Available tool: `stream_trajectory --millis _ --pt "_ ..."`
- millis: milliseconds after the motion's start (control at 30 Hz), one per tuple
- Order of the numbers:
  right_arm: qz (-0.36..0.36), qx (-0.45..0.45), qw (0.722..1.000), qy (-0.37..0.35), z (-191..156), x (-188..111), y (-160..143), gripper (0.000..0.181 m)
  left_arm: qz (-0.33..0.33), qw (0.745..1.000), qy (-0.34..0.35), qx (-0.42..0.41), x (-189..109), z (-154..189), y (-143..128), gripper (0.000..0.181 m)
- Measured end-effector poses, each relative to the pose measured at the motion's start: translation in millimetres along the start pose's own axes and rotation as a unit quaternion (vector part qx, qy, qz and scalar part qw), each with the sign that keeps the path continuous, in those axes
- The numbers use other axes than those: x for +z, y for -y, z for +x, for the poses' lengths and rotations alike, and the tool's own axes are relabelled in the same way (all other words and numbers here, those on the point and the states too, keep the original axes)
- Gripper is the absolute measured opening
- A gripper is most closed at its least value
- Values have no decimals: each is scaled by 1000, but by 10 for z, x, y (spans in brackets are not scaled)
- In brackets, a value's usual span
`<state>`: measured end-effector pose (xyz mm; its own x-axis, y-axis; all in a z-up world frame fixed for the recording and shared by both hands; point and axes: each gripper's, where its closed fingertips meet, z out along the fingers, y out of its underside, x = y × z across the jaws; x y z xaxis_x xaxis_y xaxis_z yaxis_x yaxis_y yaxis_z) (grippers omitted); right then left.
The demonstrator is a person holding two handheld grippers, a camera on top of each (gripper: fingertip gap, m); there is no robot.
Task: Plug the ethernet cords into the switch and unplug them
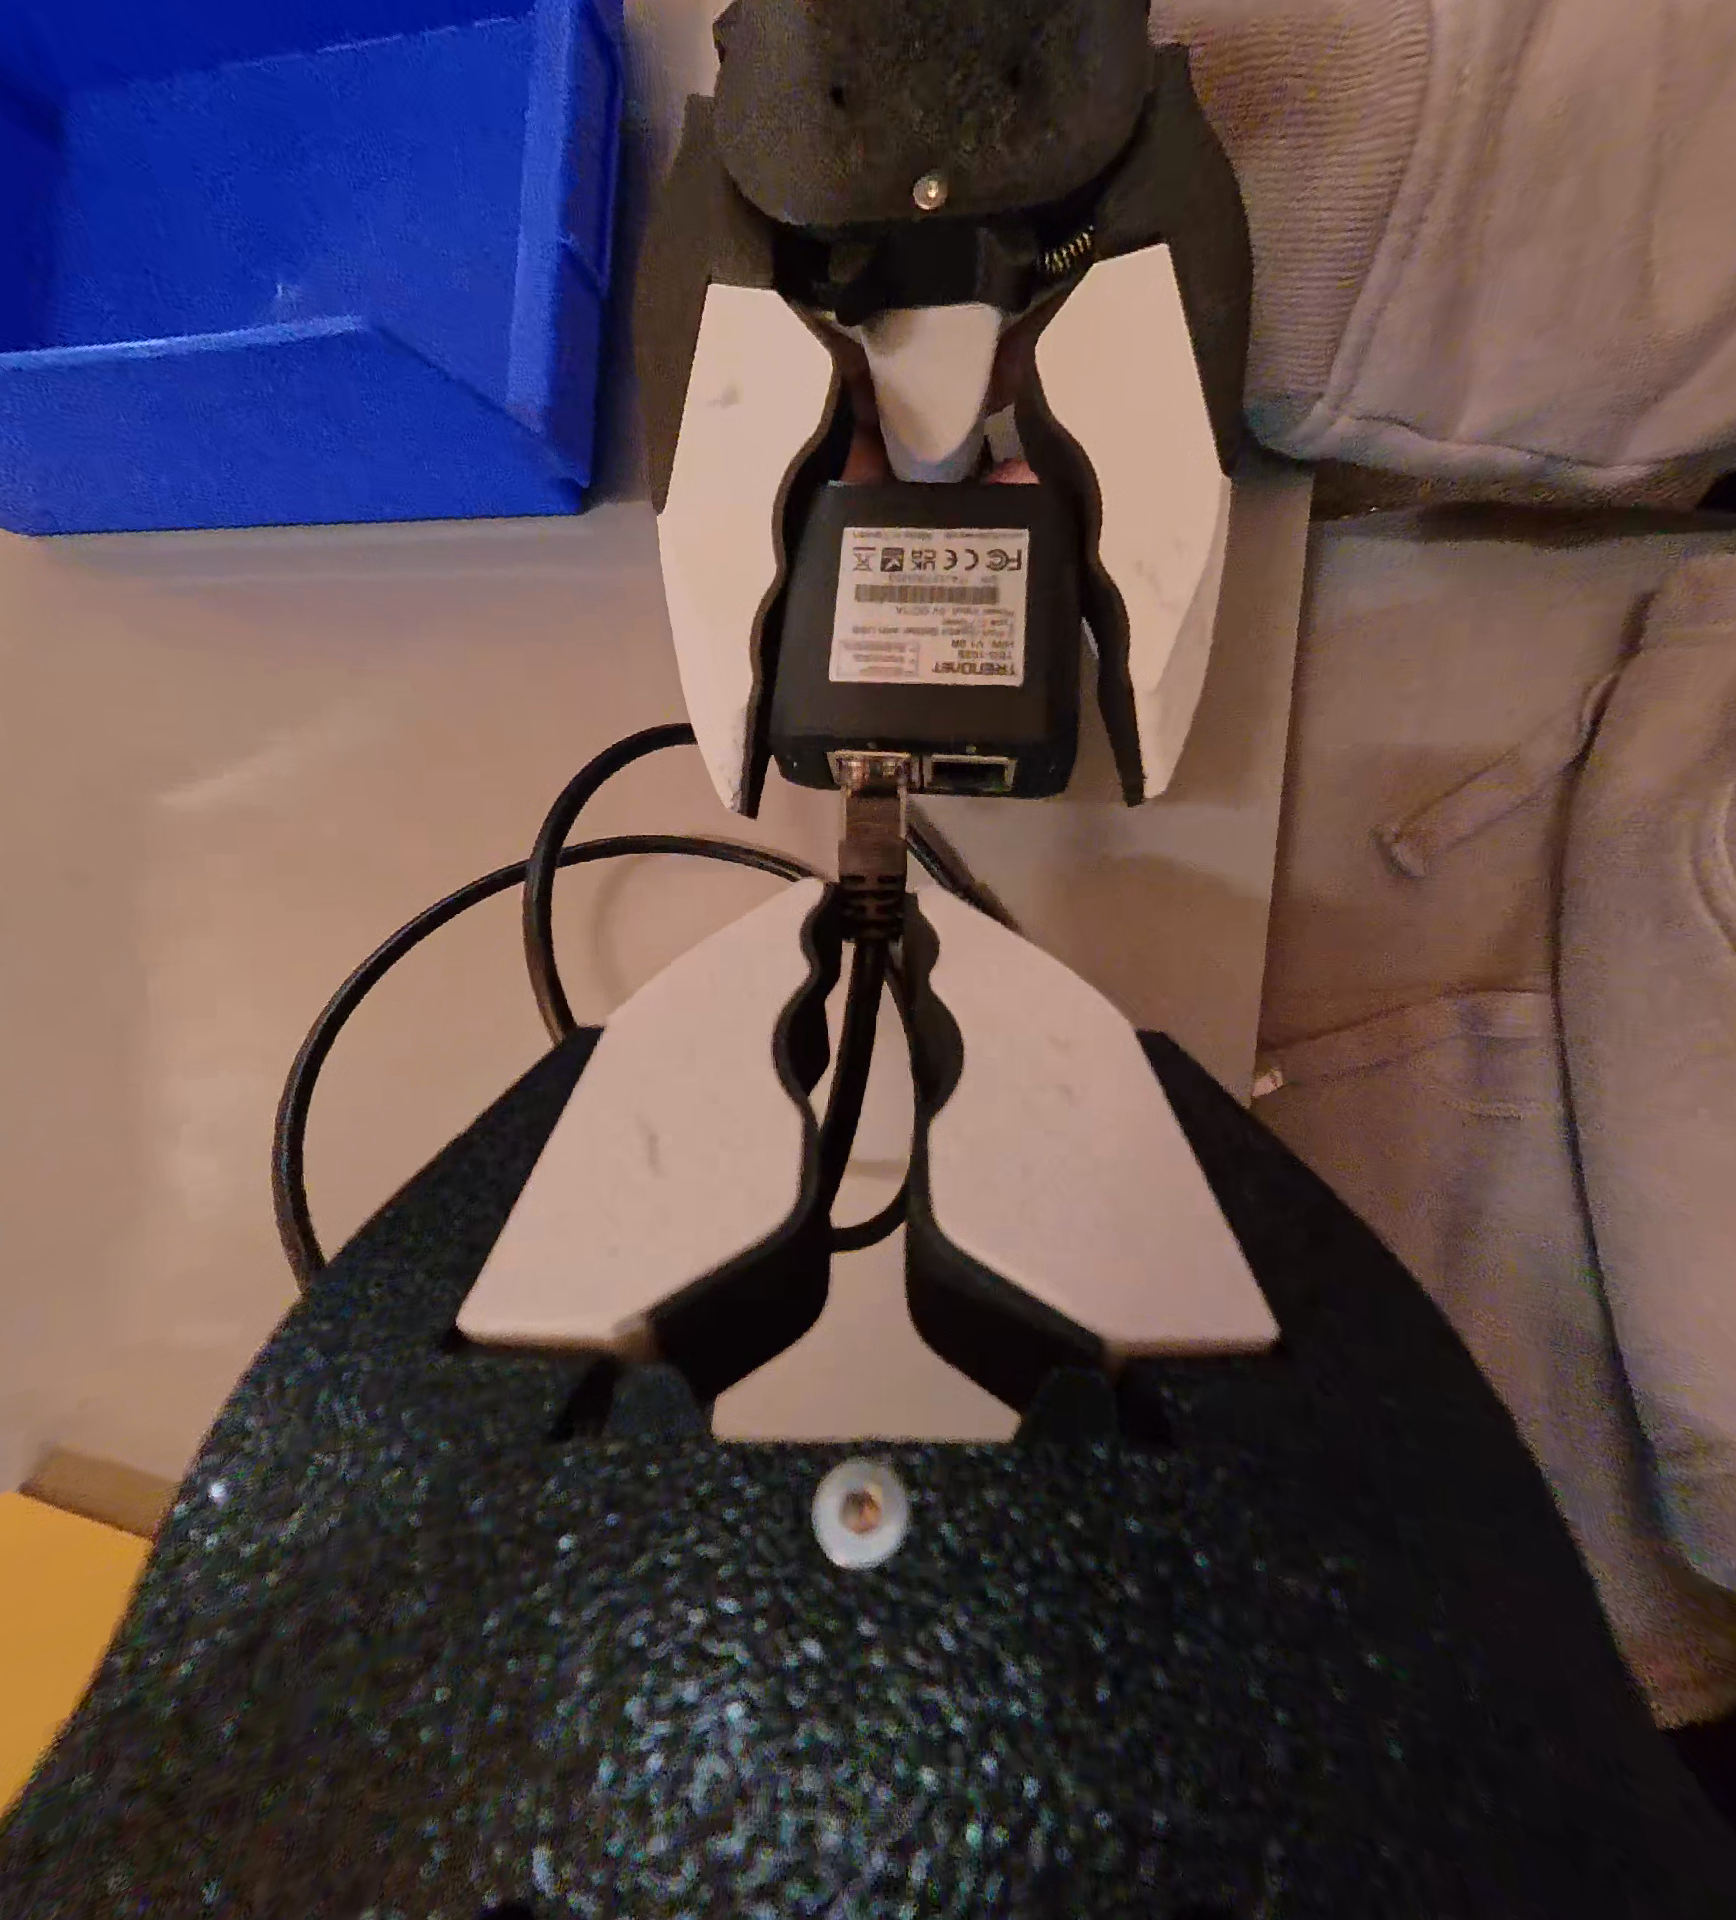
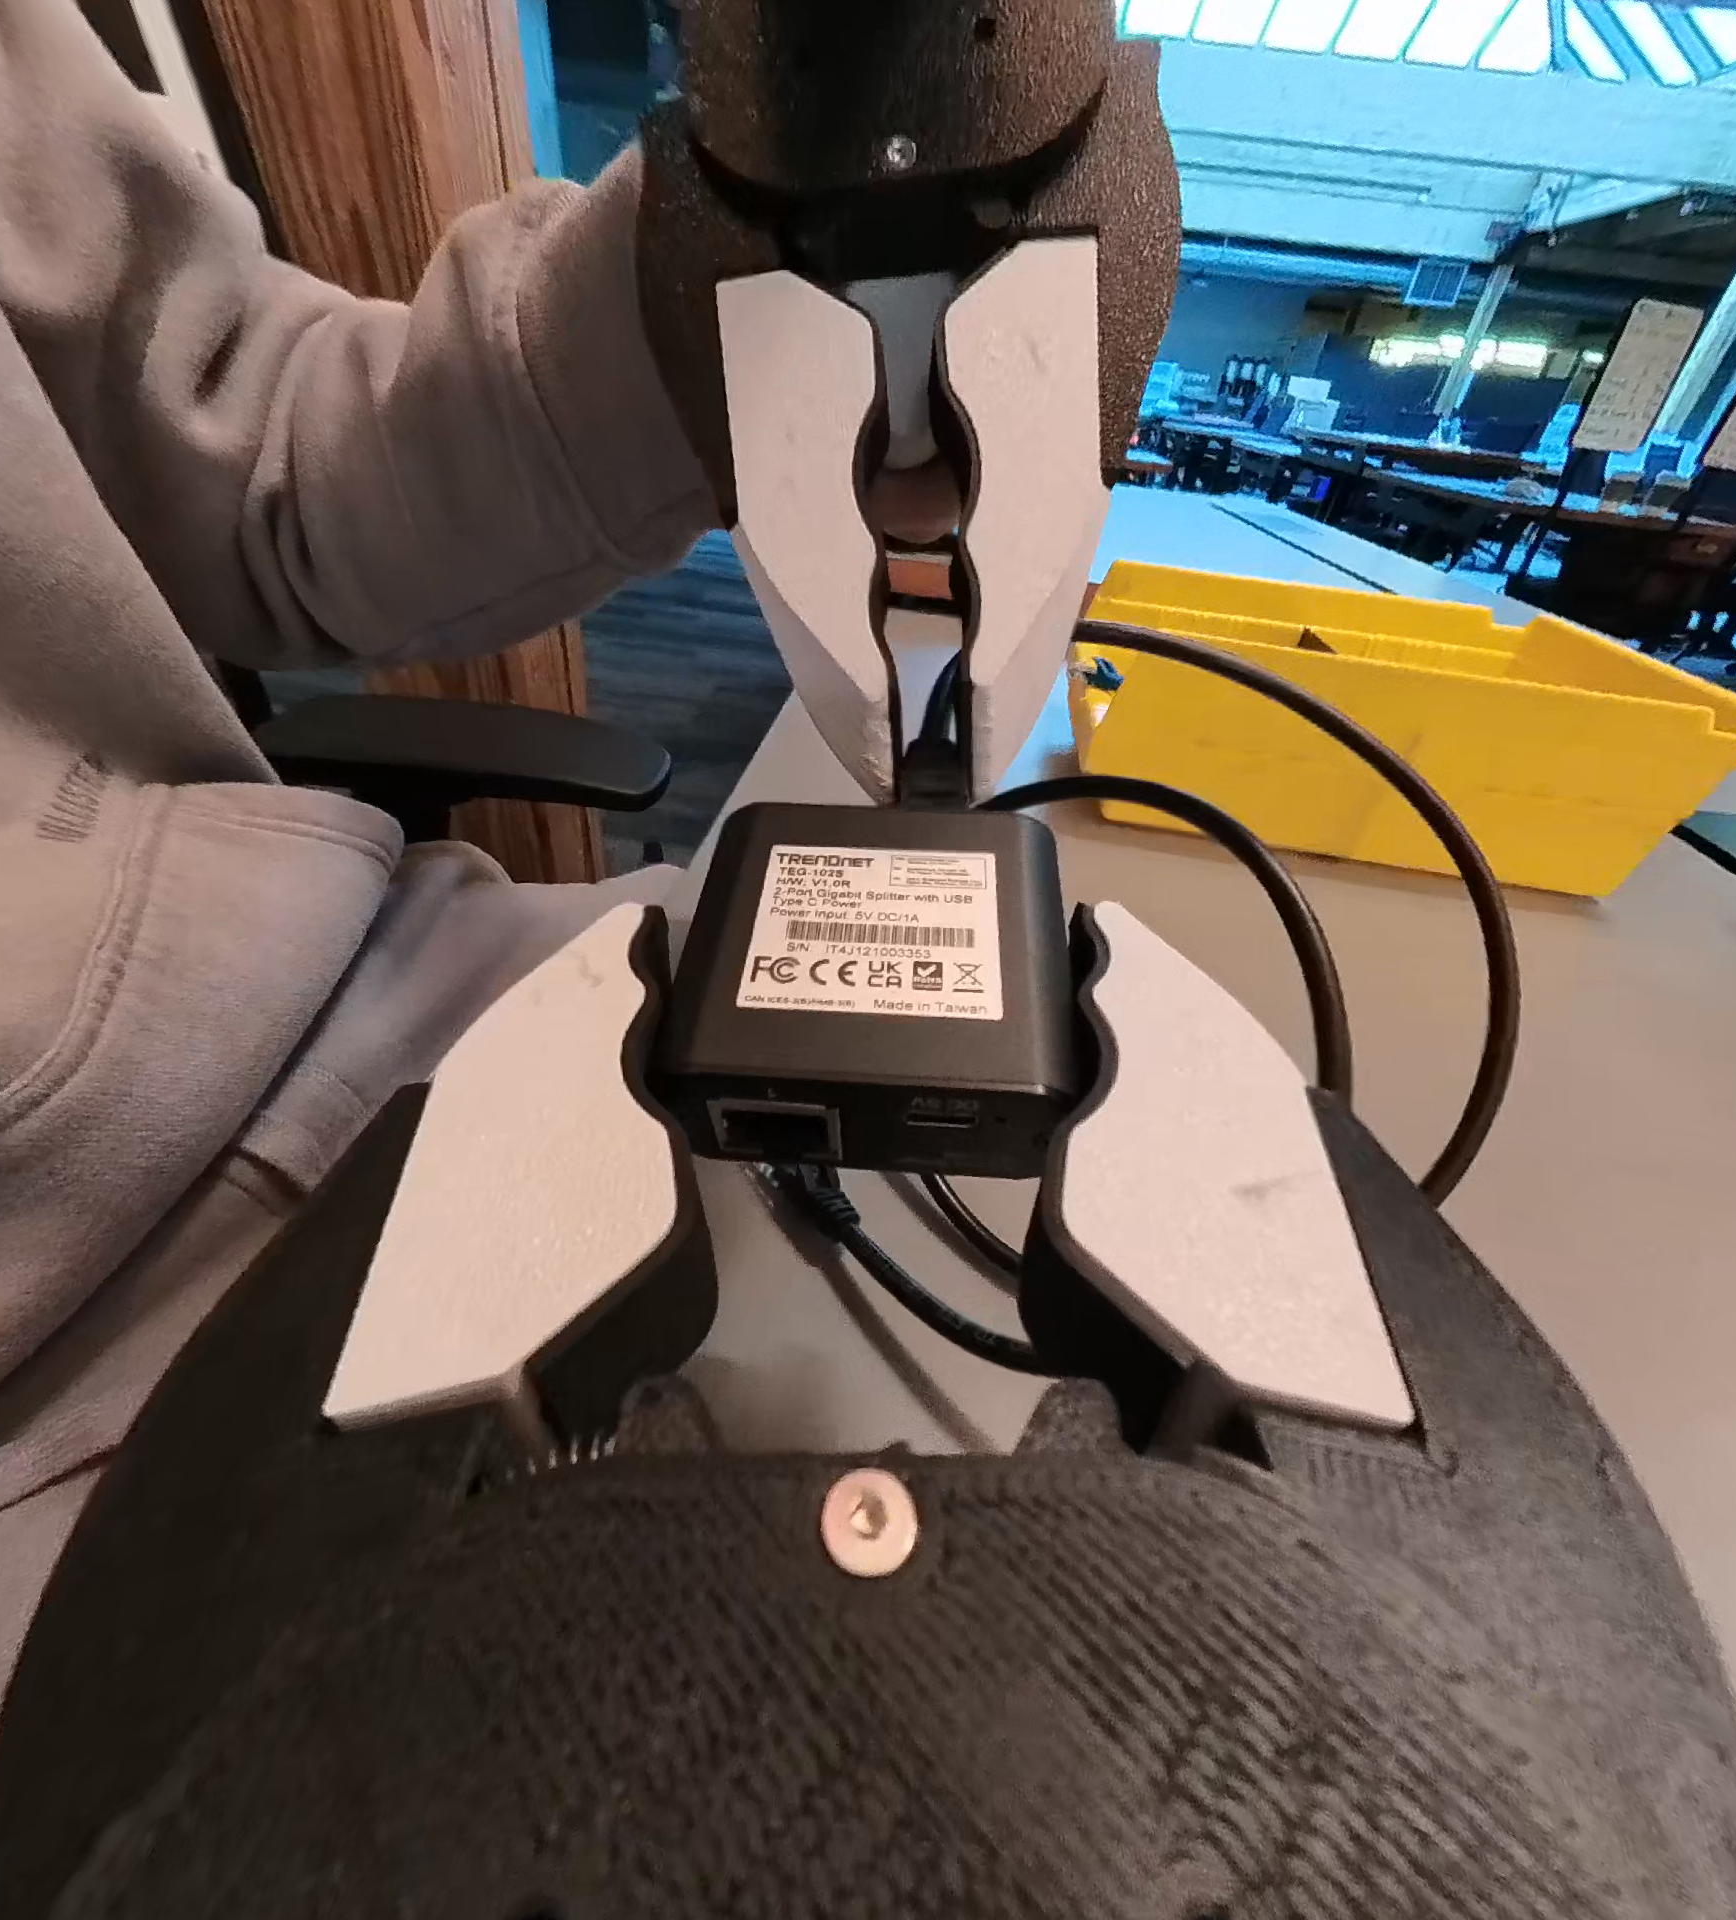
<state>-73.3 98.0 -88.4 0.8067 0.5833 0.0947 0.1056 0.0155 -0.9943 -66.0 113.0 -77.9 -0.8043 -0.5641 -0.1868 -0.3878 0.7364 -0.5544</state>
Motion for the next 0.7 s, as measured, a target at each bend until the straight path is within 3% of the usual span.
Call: stream_trajectory --millis 100,433,500,567,600,700 --pt "-20 5 1000 -2 12 60 -96 74 -11 1000 -7 0 60 -15 -71 9" --pt "53 6 998 -20 94 3 62 74 112 992 -2 -56 72 -71 -17 10" --pt "58 -1 997 -53 193 -40 110 74 145 988 37 -49 41 -174 62 14" --pt "56 -1 994 -97 323 -86 88 74 187 977 82 -56 -124 -326 154 35" --pt "58 0 992 -110 364 -116 71 74 203 971 107 -68 -252 -427 154 38" --pt "47 -1 990 -131 424 -184 22 74 203 946 209 -144 -714 -897 -192 36"
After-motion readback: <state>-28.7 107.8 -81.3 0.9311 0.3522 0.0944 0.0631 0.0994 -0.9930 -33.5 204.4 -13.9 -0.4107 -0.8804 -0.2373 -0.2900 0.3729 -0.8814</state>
